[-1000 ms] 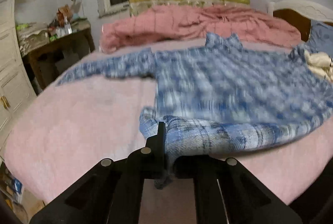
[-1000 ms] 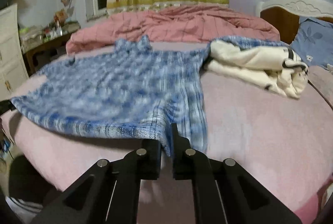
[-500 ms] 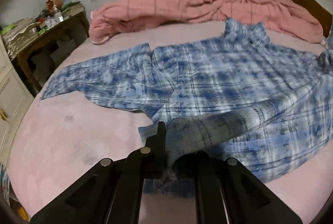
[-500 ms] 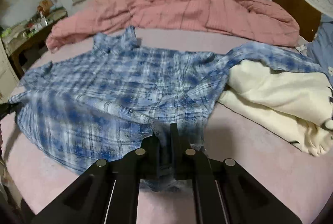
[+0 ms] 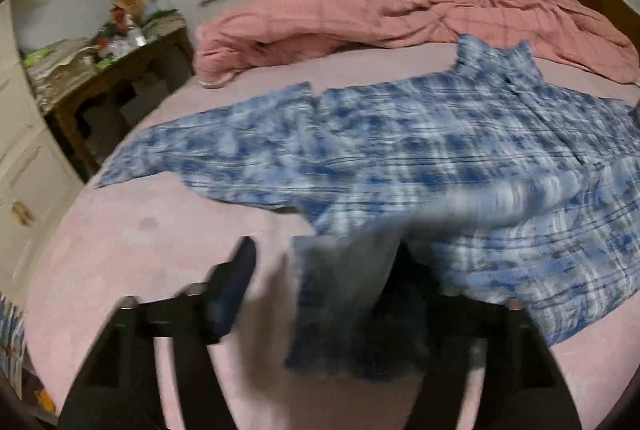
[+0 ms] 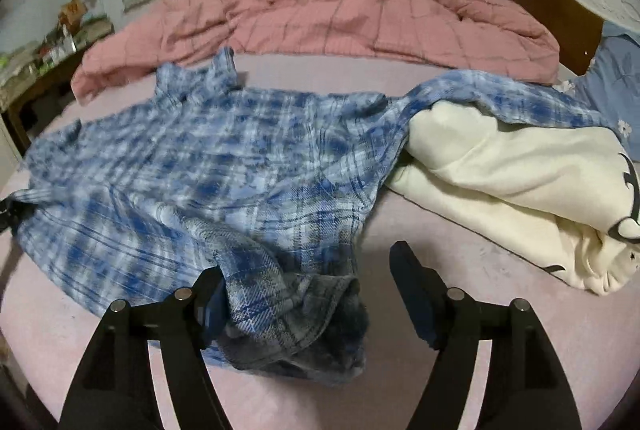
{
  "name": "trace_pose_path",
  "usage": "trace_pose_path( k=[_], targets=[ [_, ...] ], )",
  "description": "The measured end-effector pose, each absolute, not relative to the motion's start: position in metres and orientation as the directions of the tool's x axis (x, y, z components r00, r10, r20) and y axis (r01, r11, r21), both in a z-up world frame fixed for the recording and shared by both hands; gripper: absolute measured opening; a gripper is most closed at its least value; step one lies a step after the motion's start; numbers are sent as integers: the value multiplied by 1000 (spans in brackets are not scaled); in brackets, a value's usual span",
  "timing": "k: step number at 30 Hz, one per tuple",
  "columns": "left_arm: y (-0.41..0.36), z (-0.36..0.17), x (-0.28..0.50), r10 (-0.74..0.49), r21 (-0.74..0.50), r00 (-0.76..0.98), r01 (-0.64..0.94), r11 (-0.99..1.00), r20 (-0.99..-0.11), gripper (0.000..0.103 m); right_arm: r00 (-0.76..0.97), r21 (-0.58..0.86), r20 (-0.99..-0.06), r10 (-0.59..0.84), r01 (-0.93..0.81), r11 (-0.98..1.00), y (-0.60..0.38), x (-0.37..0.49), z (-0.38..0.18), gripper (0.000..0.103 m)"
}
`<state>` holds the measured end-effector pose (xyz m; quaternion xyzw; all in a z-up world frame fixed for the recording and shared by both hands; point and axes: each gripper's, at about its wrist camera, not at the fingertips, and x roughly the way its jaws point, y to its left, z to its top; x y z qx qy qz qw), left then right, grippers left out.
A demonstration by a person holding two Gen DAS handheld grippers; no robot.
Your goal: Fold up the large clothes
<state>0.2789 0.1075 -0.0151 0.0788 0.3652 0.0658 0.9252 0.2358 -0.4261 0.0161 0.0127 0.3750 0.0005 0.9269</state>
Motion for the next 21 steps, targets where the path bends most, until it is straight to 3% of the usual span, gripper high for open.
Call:
trace_pose_path(
  k=[2, 5, 14, 16, 18, 19, 20, 21],
  targets=[
    [111, -12, 273, 156, 171, 726, -54, 984, -670, 68, 756, 3, -655, -3, 7, 1000, -421, 225, 24, 75],
    [112, -8, 263, 147, 166, 737, -48, 985, -659, 69, 785, -55, -619, 10, -56, 997, -407, 214, 36, 86],
    [124, -4, 284, 15, 4, 742, -18, 1000, -671, 79, 810, -3, -584, 57, -73, 997, -398, 196, 51, 86],
    [126, -7, 297, 37, 3, 740, -48, 999, -672, 79, 784, 2, -615, 85, -107, 994, -395, 192, 45, 86],
    [123, -9, 306, 138, 84, 751, -110, 990, -646, 77, 706, -1, -695, 134, -188, 982, -388, 193, 32, 84],
    [120, -11, 309, 153, 115, 757, -103, 988, -636, 65, 694, 2, -705, 148, -207, 978, -385, 191, 26, 71],
    [117, -15, 313, 154, 138, 758, -86, 987, -634, 45, 693, 35, -695, 189, -230, 973, -383, 189, 23, 64],
    [115, -19, 315, 146, 141, 750, -71, 987, -645, 34, 674, 85, -697, 245, -261, 962, -382, 190, 21, 54]
  ],
)
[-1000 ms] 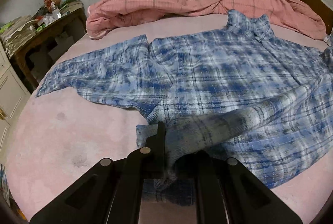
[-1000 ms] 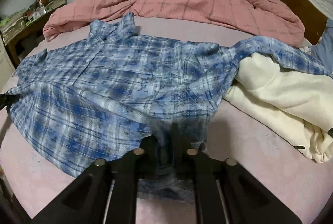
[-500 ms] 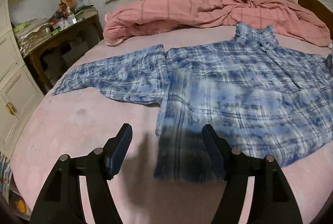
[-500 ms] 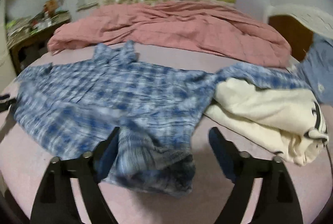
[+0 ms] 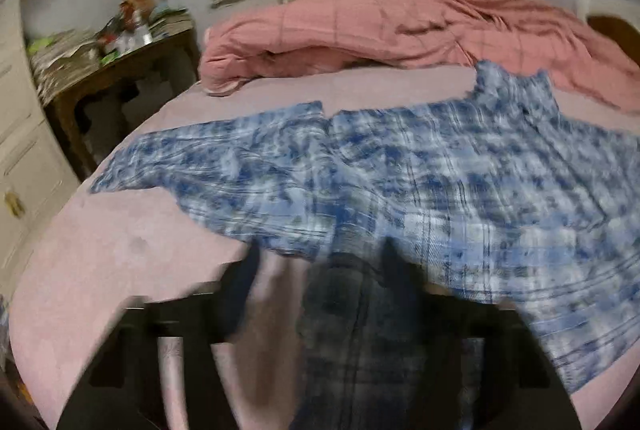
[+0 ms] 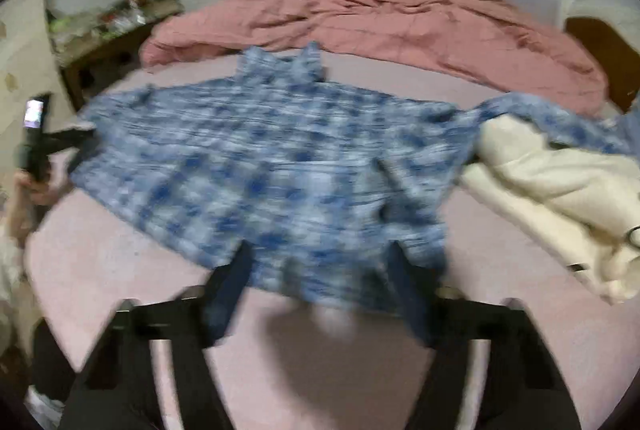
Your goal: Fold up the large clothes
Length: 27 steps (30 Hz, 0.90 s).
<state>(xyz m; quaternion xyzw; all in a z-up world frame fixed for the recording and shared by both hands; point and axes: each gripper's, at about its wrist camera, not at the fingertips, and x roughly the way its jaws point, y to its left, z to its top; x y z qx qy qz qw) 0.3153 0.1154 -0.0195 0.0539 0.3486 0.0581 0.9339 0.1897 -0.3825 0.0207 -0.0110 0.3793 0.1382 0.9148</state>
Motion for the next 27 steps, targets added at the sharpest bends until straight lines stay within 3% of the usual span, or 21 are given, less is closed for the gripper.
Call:
trace_pose_path(
  k=[1, 2, 6, 9, 12, 16, 20, 27],
  targets=[
    [115, -25, 319, 114, 122, 732, -42, 992, -672, 12, 659, 123, -697, 285, -281, 952, -383, 192, 19, 47],
    [115, -30, 322, 85, 103, 714, -18, 995, -695, 3, 647, 160, -692, 321, -296, 942, -382, 196, 18, 46],
    [117, -32, 317, 114, 111, 724, -53, 992, -680, 3, 653, 88, -722, 227, -239, 967, -377, 220, 4, 43],
    [123, -30, 311, 142, 107, 736, -95, 990, -662, 3, 734, -53, -679, -13, -32, 998, -394, 233, 0, 41],
    [117, -35, 310, 223, 192, 703, -125, 974, -675, 3, 743, -53, -658, -119, 112, 992, -423, 236, -4, 41],
    [109, -37, 309, 265, 255, 710, -123, 959, -652, 3, 693, 86, -721, -13, 107, 991, -454, 242, -18, 41],
    [124, -36, 306, 200, 160, 717, -123, 979, -668, 3, 757, 187, -649, 73, 66, 980, -464, 216, -7, 41],
    [125, -35, 295, 194, 123, 722, -150, 981, -664, 3, 744, 172, -656, 126, -15, 985, -451, 178, -13, 41]
  ],
)
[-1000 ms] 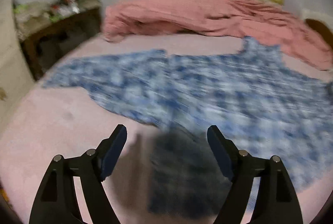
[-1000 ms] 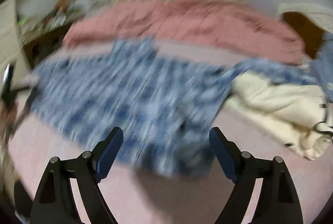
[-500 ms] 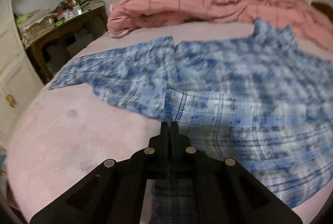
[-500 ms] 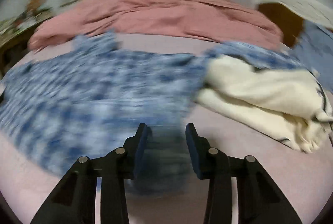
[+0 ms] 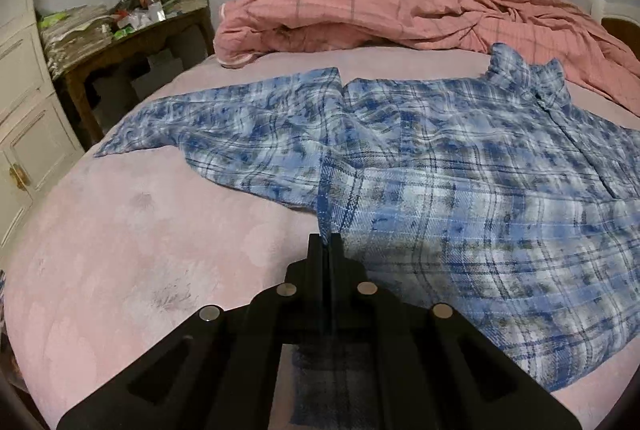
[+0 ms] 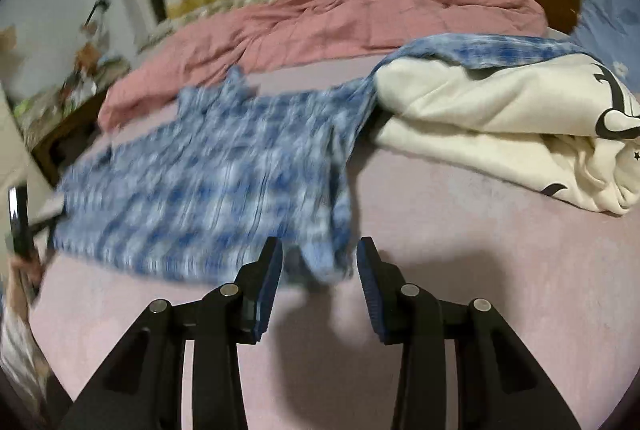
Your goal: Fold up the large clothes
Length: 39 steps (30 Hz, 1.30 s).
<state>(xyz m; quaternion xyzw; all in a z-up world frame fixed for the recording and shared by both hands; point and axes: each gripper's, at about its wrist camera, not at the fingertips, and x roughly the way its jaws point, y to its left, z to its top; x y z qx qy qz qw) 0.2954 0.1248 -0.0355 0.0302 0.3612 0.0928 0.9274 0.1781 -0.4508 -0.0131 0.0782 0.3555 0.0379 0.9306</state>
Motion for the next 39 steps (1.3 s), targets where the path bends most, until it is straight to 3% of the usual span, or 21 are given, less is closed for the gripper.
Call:
trace_pose_path(
  k=[3, 4, 6, 7, 10, 18, 20, 21, 22, 23, 25, 28, 31, 34, 37, 39],
  targets=[
    [125, -36, 294, 219, 137, 720, -171, 976, -659, 3, 736, 125, -672, 79, 9, 992, -450, 181, -20, 41],
    [127, -35, 294, 232, 140, 718, -186, 973, -656, 3, 738, 143, -670, 82, 21, 989, -453, 184, -21, 34],
    [134, -36, 293, 263, 134, 708, -234, 963, -655, 2, 747, 189, -657, 98, 37, 981, -463, 185, -23, 6],
    [141, -37, 293, 272, 120, 695, -260, 958, -665, 1, 748, 200, -658, 87, 62, 978, -466, 187, -23, 6],
    [160, -45, 297, 142, -16, 685, -218, 976, -715, 1, 718, 199, -693, 56, 116, 973, -466, 192, -26, 6],
    [153, -40, 290, 118, -24, 725, -182, 983, -679, 1, 756, 185, -653, -47, 220, 958, -472, 197, -2, 7],
    [155, -38, 287, 95, -52, 740, -173, 984, -666, 9, 771, 238, -636, 23, 167, 957, -469, 203, 6, 15],
    [156, -37, 286, 88, -60, 745, -170, 984, -661, 15, 772, 252, -634, 44, 153, 956, -467, 206, 8, 28],
    [156, -36, 284, 83, -66, 751, -167, 984, -655, 30, 773, 260, -631, 56, 143, 955, -464, 211, 10, 42],
    [156, -35, 283, 85, -67, 754, -168, 984, -652, 53, 773, 252, -633, 51, 143, 957, -461, 217, 11, 48],
    [154, -34, 282, 93, -59, 758, -170, 984, -645, 72, 768, 241, -639, 49, 139, 961, -457, 225, 9, 51],
    [149, -33, 281, 90, -44, 763, -154, 987, -640, 74, 728, 246, -683, 58, 154, 957, -455, 244, -7, 51],
    [146, -39, 290, 127, 1, 724, -172, 985, -678, 75, 662, 123, -744, -86, 262, 957, -455, 259, -31, 54],
    [142, -47, 299, 200, 71, 671, -215, 974, -714, 78, 650, 146, -757, -74, 277, 950, -460, 262, -40, 54],
    [138, -42, 290, 262, 116, 698, -249, 961, -666, 74, 657, 104, -740, -142, 320, 942, -458, 256, -34, 55],
    [136, -27, 271, 261, 96, 771, -254, 962, -581, 71, 692, 100, -704, -157, 316, 944, -454, 247, -25, 53]
  ],
)
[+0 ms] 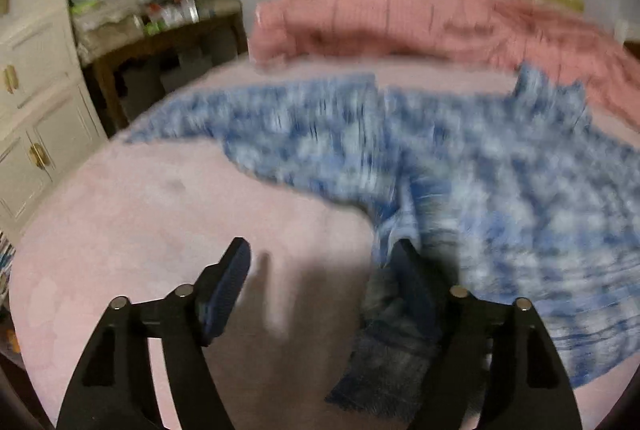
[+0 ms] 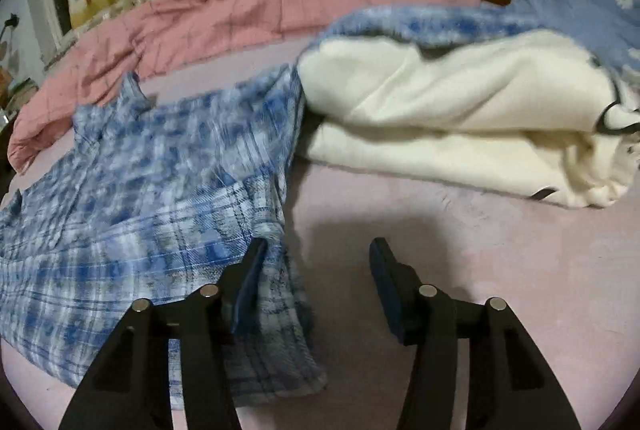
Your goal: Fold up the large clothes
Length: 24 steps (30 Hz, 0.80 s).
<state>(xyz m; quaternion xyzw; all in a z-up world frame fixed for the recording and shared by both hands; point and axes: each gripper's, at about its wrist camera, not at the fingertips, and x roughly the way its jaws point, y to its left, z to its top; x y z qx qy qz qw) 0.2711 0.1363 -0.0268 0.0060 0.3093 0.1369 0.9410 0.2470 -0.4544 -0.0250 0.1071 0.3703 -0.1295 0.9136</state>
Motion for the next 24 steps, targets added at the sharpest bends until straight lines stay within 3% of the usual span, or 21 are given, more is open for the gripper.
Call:
trace_pose_path(
  k=[2, 4, 6, 9, 11, 13, 18, 21, 24],
  targets=[
    [130, -11, 252, 239, 84, 840, -227, 970, -486, 70, 750, 130, -652, -111, 255, 958, -446, 233, -9, 44],
    [111, 4, 236, 181, 113, 892, -147, 983, -413, 66, 793, 153, -608, -40, 166, 974, -432, 223, 9, 42],
    [89, 15, 230, 103, 130, 914, -56, 990, -393, 63, 821, 151, -571, 19, 82, 985, -414, 219, 28, 42],
    [55, 20, 248, 1, 125, 866, 71, 990, -500, 62, 836, 105, -543, 74, -20, 994, -375, 223, 50, 42],
    [44, 16, 272, -68, 75, 792, 143, 987, -606, 64, 784, 90, -616, 81, -32, 995, -357, 244, 46, 42],
    [42, 7, 297, -59, 51, 747, 123, 991, -662, 64, 719, 111, -691, 78, 0, 994, -353, 266, 31, 42],
    [73, -32, 336, 101, 110, 674, -29, 994, -732, 64, 644, 21, -761, -79, 146, 989, -382, 301, -23, 42],
    [92, -46, 337, 38, 19, 655, -36, 999, -754, 61, 661, 178, -750, 35, 150, 973, -411, 300, -41, 42],
    [79, -46, 332, 121, 126, 675, -42, 991, -728, 61, 677, 219, -733, 68, 141, 965, -416, 295, -43, 42]
  ],
)
